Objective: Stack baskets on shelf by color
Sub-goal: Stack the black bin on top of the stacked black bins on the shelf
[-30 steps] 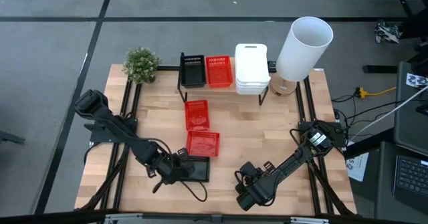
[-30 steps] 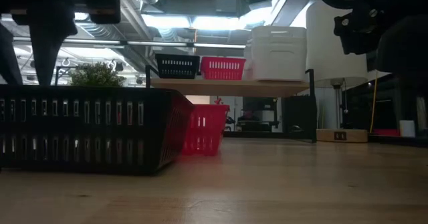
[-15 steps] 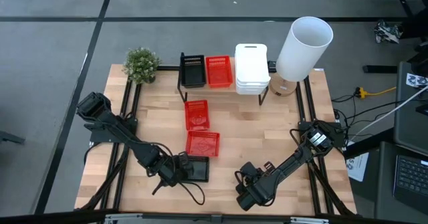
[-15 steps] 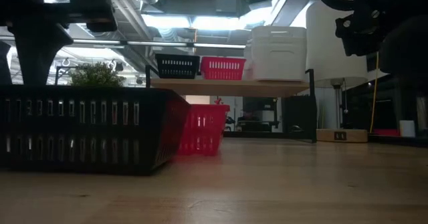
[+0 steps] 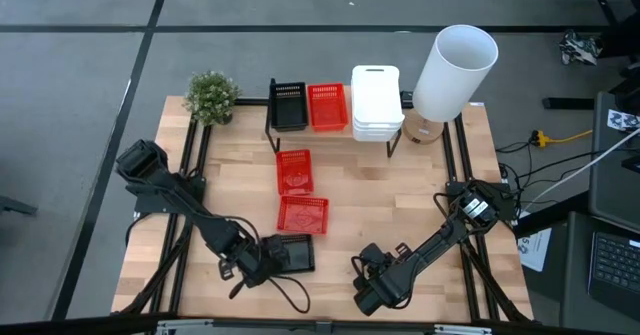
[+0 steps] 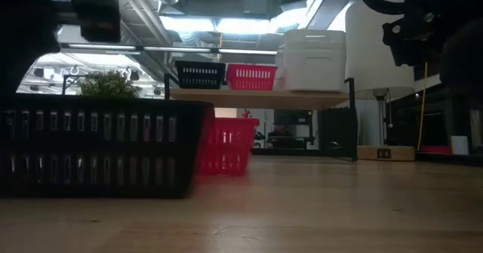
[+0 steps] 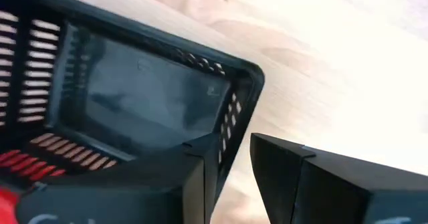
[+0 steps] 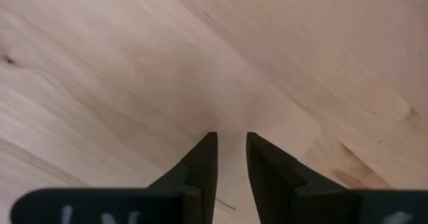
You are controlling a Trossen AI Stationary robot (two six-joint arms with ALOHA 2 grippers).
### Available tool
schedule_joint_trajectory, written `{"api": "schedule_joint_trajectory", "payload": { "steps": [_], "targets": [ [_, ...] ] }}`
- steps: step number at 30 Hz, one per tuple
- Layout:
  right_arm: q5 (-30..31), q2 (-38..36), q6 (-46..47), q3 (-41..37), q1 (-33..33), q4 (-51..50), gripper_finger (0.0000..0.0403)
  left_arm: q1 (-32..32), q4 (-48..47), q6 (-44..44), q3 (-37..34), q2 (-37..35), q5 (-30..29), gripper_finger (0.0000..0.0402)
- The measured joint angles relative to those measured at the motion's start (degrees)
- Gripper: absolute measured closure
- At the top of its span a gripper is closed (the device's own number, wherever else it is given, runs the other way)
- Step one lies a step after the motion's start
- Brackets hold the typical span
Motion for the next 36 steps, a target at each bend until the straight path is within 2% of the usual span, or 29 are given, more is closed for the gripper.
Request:
{"api": "schedule_joint_trajectory", "payload": {
  "steps": [4,7,10,12,16,18,20,22,25,27,30,33,36],
  "targets": [
    [0.0,0.0,-0.02,0.0,0.02,0.2,0.0323,-0.68,3.34,-4.11,-0.03,2.73,0.07,0.0324],
    [0.0,0.0,-0.02,-0.01,0.02,0.82,0.0323,-1.07,3.65,-6.19,-0.07,3.81,-2.27,0.033],
    [0.0,0.0,-0.02,-0.02,0.02,1.06,0.0323,-1.74,3.67,-6.92,0.03,3.59,-3.99,0.0375],
    [0.0,0.0,-0.02,-0.02,0.02,1.06,0.0323,-2.34,2.04,-7.68,0.75,2.84,-1.18,0.0393],
    [0.07,0.0,-0.04,-0.02,0.02,1.07,0.0323,-4.18,-3.18,-13.01,5.79,-0.04,5.79,0.04],
    [0.11,0.0,-0.04,-0.02,0.02,1.09,0.0323,-4.57,-6.69,-15.47,9.21,-1.85,6.05,0.0401],
    [0.11,0.0,-0.03,-0.02,0.02,1.23,0.0323,-4.75,-9.62,-17.13,13.17,-4.79,2.75,0.0401],
    [0.11,0.0,-0.02,-0.02,0.02,1.46,0.0323,-4.4,-11.37,-17.64,17.48,-7.9,-3.22,0.0401],
    [0.11,0.0,-0.02,-0.02,0.02,1.98,0.0323,-2.57,-15.21,-18.44,23.1,-12.87,-17.66,0.0401],
    [0.13,0.0,-0.02,-0.02,0.02,2.68,0.0323,1.0,-14.96,-18.38,26.34,-16.55,-26.69,0.0401],
    [0.15,0.0,-0.02,-0.02,0.02,3.15,0.0323,9.99,-14.93,-19.11,29.53,-21.03,-32.53,0.0401],
    [0.17,0.0,-0.02,-0.02,0.02,3.17,0.0323,22.62,-15.19,-20.36,31.3,-22.93,-32.39,0.0401],
    [0.17,0.0,-0.02,-0.02,0.02,3.19,0.0323,35.46,-14.75,-17.9,32.49,-22.4,-27.16,0.0401]
  ]
}}
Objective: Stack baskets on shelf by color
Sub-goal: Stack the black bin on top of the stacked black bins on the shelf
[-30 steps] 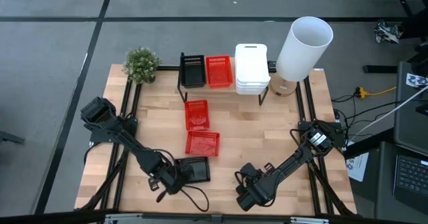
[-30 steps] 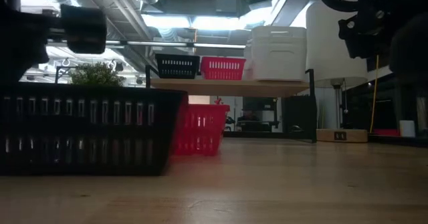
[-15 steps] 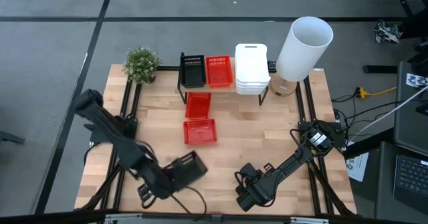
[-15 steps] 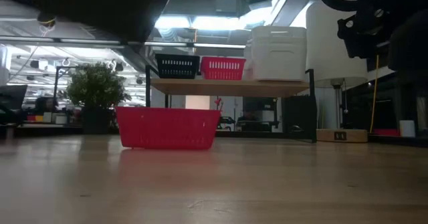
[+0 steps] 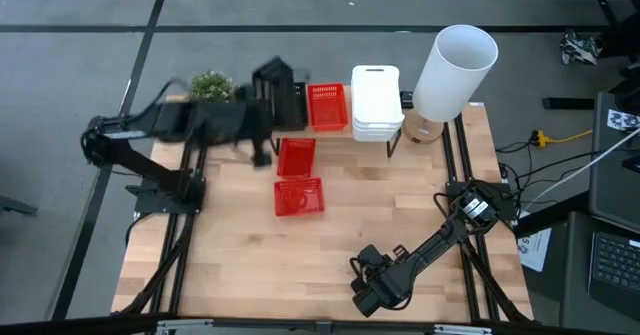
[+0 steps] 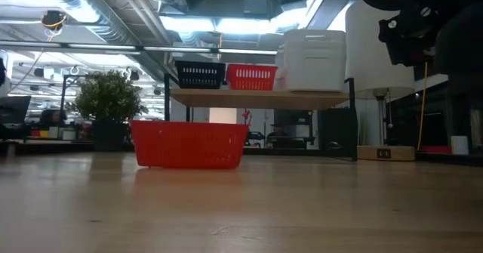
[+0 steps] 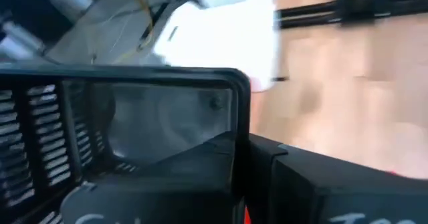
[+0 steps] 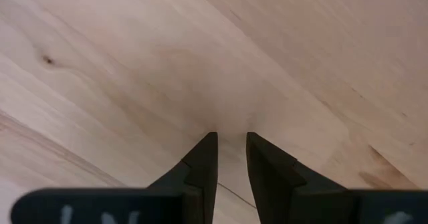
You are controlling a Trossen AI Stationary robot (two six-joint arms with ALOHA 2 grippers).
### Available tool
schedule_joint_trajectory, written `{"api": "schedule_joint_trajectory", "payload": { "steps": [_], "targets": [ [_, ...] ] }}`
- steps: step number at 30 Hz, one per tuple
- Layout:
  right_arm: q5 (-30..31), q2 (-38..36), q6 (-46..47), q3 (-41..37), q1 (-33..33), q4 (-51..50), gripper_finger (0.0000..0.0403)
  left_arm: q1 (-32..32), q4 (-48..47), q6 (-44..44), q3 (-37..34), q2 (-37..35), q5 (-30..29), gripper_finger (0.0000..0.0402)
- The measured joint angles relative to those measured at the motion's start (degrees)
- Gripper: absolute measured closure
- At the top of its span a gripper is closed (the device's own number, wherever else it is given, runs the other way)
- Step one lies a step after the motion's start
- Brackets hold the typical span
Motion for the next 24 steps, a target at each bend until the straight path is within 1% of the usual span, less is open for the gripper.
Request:
{"api": "schedule_joint_trajectory", "payload": {
  "steps": [2,5,7,9,14,17,21,24],
  "targets": [
    [0.0,0.0,0.0,0.0,0.0,0.0,0.0323,7.6,1.08,1.83,0.33,1.63,5.9,0.0401],
    [0.0,0.0,-0.02,0.0,-0.01,0.0,0.0323,16.2,0.47,2.71,0.42,5.47,13.8,0.0401],
    [0.0,0.0,-0.02,0.0,0.0,0.0,0.0323,20.33,-0.55,2.75,0.39,8.19,17.56,0.0401],
    [0.0,0.0,-0.02,0.0,-0.02,0.0,0.0323,22.86,-2.29,2.76,0.37,10.42,19.95,0.0401],
    [0.0,0.0,-0.39,0.0,-0.02,0.0,0.0323,23.6,-3.73,3.75,0.35,14.73,21.7,0.0401],
    [0.02,0.0,-1.15,0.0,-0.02,0.02,0.0323,23.42,-4.37,3.81,0.37,16.06,21.78,0.0401],
    [0.02,0.0,-1.3,0.0,-0.01,0.03,0.0323,23.94,-8.47,4.06,0.35,17.64,21.76,0.0401],
    [0.02,0.0,-1.33,0.0,-0.02,0.02,0.0323,23.94,-9.64,6.06,0.37,18.07,20.94,0.0401]
  ]
}}
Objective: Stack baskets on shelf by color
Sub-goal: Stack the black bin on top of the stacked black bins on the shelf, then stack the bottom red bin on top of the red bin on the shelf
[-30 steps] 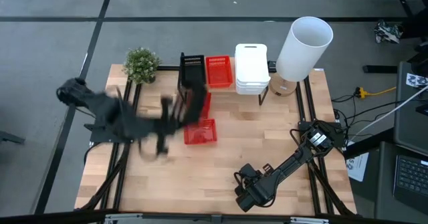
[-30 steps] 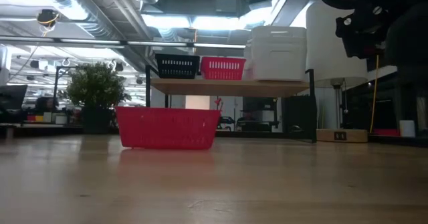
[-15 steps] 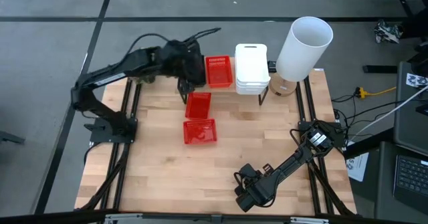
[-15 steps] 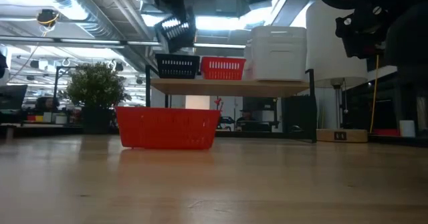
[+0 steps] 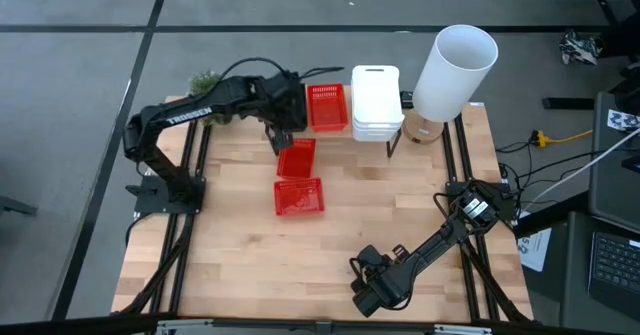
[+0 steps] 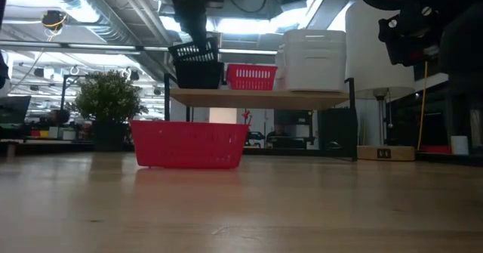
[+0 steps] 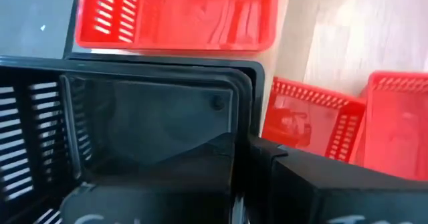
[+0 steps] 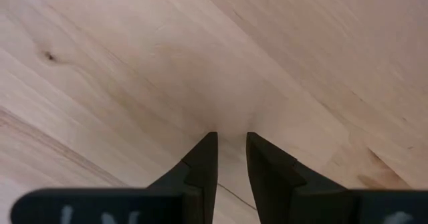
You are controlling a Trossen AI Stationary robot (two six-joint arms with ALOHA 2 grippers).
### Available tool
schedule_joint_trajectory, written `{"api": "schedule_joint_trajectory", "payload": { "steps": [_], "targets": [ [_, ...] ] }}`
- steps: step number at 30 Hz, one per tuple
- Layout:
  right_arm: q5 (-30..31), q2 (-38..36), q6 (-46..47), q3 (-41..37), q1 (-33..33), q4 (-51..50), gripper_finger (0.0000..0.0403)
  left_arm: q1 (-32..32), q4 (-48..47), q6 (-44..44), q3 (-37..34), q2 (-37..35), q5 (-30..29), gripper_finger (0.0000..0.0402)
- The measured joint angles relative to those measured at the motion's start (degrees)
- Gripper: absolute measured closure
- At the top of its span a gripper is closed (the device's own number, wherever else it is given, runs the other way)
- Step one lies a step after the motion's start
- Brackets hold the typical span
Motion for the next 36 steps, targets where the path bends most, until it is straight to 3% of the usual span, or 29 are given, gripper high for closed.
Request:
{"api": "schedule_joint_trajectory", "payload": {
  "steps": [6,19,27,30,36],
  "targets": [
    [0.0,0.0,0.0,0.0,0.01,0.02,0.0323,0.0,0.74,3.55,0.0,0.05,-0.08,0.0396],
    [0.0,0.0,0.0,-0.02,0.0,0.04,0.0323,-0.62,-0.03,3.74,0.0,-0.83,-3.06,0.0325],
    [-0.01,0.0,0.0,-0.02,0.01,0.06,0.0323,-7.1,-0.47,2.34,1.36,-4.86,-0.11,0.0324],
    [0.0,0.0,0.0,-0.02,0.02,0.05,0.0323,-9.86,-0.54,2.63,1.36,-5.39,-4.87,0.0327],
    [-0.02,0.0,0.0,-0.02,0.0,0.07,0.0323,-9.88,-0.06,2.64,-0.37,-3.64,-21.16,0.0328]
  ]
}}
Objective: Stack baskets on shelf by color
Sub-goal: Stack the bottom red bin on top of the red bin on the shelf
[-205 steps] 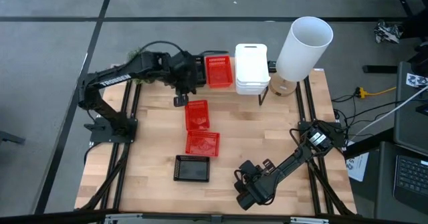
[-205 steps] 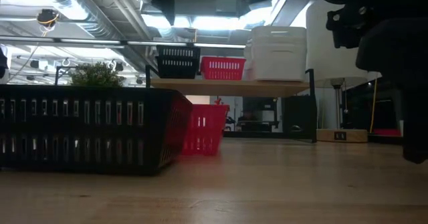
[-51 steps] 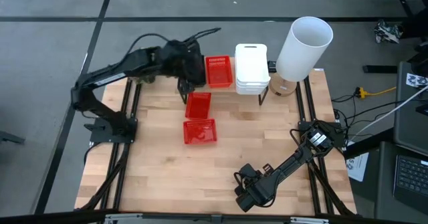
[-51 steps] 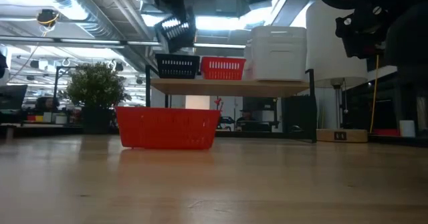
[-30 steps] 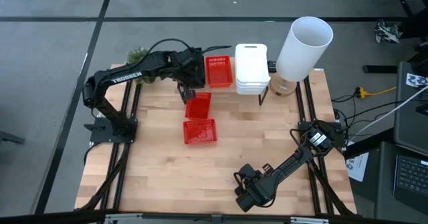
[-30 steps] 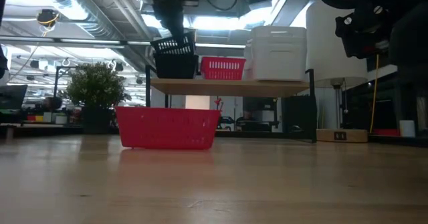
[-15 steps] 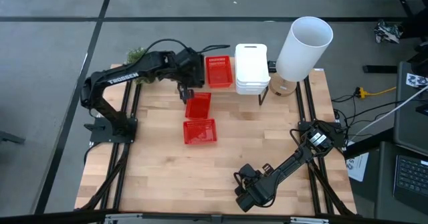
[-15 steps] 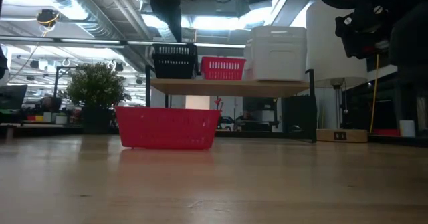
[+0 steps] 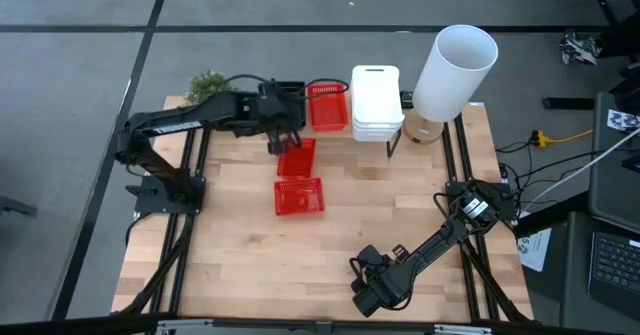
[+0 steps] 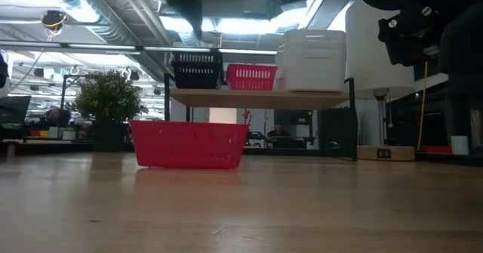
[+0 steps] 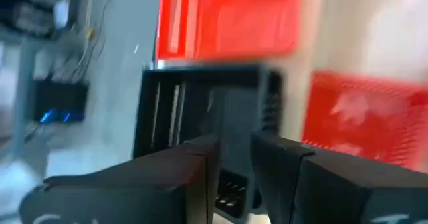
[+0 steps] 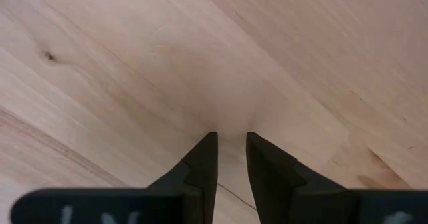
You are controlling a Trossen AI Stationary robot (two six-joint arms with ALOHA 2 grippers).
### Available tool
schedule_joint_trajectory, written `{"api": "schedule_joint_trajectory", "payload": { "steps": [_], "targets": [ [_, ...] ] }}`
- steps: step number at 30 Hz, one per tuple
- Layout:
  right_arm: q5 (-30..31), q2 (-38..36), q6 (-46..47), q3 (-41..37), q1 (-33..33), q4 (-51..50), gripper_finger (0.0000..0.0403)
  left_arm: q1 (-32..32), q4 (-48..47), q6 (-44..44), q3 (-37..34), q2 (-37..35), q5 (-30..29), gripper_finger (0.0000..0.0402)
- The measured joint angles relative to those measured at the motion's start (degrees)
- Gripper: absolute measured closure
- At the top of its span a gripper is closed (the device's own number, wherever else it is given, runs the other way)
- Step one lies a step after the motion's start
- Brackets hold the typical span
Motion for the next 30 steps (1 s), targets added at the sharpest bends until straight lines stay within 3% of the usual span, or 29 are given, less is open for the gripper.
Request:
{"api": "schedule_joint_trajectory", "payload": {
  "steps": [3,9,15,18,24,26,30],
  "targets": [
    [0.0,0.0,0.0,0.0,0.0,0.09,0.0323,1.51,2.14,-0.69,-3.54,1.46,-3.04,0.0328],
    [-0.02,0.0,0.0,0.0,0.0,0.26,0.0323,3.73,4.84,-2.36,-8.97,2.46,-3.16,0.0328],
    [0.0,0.0,-1.16,0.0,0.02,0.38,0.0323,-0.51,5.01,-3.9,-8.81,-0.2,-3.12,0.0328],
    [0.02,0.0,-1.46,0.0,0.01,0.91,0.0323,-4.54,2.1,-7.02,-8.81,-2.15,2.93,0.0328],
    [0.0,0.0,-1.57,0.0,0.0,1.05,0.0323,-13.65,-0.59,-9.48,-9.34,-3.65,26.52,0.0328],
    [0.02,0.0,-1.63,0.0,0.01,1.29,0.0323,-16.72,0.85,-10.0,-11.26,-3.58,26.85,0.0328],
    [0.0,0.0,-1.68,0.0,0.02,1.56,0.0323,-20.32,10.26,-11.51,-19.81,-2.81,22.09,0.0328]
  ]
}}
